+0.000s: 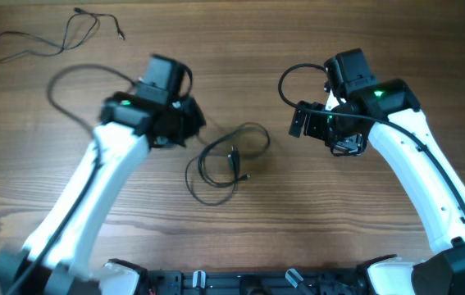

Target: Untangle cables

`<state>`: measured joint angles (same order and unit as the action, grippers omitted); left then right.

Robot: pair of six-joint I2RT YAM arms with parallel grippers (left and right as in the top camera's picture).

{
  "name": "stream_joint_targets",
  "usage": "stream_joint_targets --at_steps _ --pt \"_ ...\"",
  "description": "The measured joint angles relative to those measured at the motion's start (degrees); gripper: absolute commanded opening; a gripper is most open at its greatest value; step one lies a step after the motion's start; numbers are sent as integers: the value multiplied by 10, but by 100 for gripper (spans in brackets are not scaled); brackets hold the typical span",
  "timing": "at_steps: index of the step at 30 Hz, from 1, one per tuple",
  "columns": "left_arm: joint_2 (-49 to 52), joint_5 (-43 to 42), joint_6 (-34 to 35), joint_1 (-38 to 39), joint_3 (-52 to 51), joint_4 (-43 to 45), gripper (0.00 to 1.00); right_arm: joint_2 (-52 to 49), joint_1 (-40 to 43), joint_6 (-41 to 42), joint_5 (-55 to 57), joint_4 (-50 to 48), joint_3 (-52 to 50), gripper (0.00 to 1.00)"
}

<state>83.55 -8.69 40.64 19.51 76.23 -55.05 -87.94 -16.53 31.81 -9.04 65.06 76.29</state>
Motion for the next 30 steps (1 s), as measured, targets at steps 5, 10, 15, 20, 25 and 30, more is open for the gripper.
stream_joint_targets --at_steps 5,10,15,20,25,30 --pt "-88 -3 -1 3 54 14 4 0 0 0 -3 -5 0 100" --pt "-147 -30 -1 4 56 65 4 0 0 0 -5 -10 0 100" --pt "-182 -72 5 4 56 110 4 0 0 -16 -64 -27 0 100" --pt "-185 -85 27 4 56 120 4 0 -7 -102 -235 -77 0 100" --pt "-174 -88 64 4 56 140 4 0 -58 -155 -353 -116 0 100" --pt "-155 -88 128 4 56 158 4 0 -125 -89 -372 -202 0 100"
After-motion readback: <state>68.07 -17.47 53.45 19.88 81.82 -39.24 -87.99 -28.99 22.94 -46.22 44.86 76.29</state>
